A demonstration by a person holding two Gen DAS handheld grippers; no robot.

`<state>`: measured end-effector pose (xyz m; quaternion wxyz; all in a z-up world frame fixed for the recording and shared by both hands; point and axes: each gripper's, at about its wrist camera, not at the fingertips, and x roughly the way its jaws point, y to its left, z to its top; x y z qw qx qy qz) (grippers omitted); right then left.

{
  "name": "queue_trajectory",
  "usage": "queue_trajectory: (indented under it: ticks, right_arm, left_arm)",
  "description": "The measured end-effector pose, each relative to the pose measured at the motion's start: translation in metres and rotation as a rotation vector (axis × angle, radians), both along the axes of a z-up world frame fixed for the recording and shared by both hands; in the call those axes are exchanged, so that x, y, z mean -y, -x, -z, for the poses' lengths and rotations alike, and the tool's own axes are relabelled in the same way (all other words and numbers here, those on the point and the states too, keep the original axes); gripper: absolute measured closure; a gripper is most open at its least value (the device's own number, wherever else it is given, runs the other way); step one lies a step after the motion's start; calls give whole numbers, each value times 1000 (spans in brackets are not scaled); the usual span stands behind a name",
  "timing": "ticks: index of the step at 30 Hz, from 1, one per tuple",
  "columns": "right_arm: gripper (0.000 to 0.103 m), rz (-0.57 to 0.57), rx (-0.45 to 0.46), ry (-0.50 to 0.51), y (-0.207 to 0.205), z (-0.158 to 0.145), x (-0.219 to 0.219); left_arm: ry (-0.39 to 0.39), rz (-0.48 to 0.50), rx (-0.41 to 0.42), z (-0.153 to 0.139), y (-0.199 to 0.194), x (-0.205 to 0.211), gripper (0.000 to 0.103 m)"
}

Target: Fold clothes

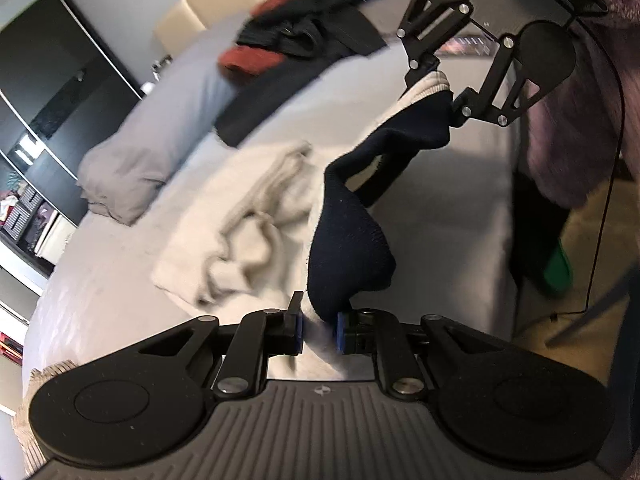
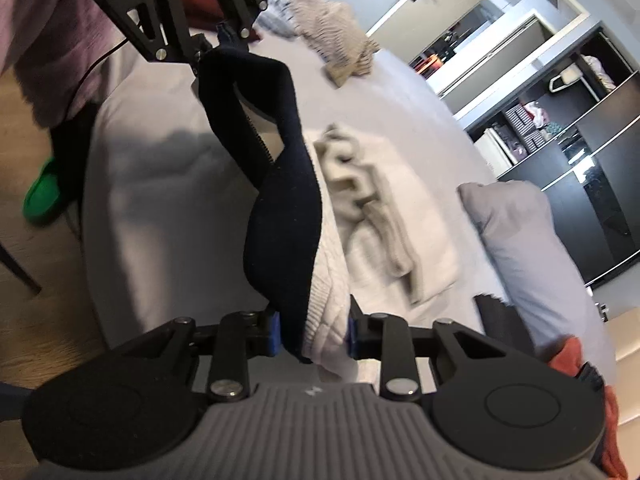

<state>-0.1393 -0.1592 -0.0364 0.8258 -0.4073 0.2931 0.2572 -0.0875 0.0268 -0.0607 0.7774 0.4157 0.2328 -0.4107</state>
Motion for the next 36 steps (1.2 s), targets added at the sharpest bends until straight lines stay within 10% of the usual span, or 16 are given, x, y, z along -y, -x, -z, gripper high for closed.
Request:
queue_trajectory:
  ticks: [17, 28, 32, 36]
  right_arm:
    - [74, 78, -89, -156, -202, -65, 44]
    - [70, 167, -342, -245, -309, 1, 66]
    - [42, 226, -349, -322, -326, 23, 79]
    - [40, 292, -343, -414, -339, 33, 91]
  left_arm:
    - [11, -21, 32, -65, -177, 34, 91]
    - [-95, -5, -200, 7, -300, 58, 89]
    - [-53, -36, -294, 34, -321, 51, 73]
    - [43, -118, -315, 40, -336, 33, 55]
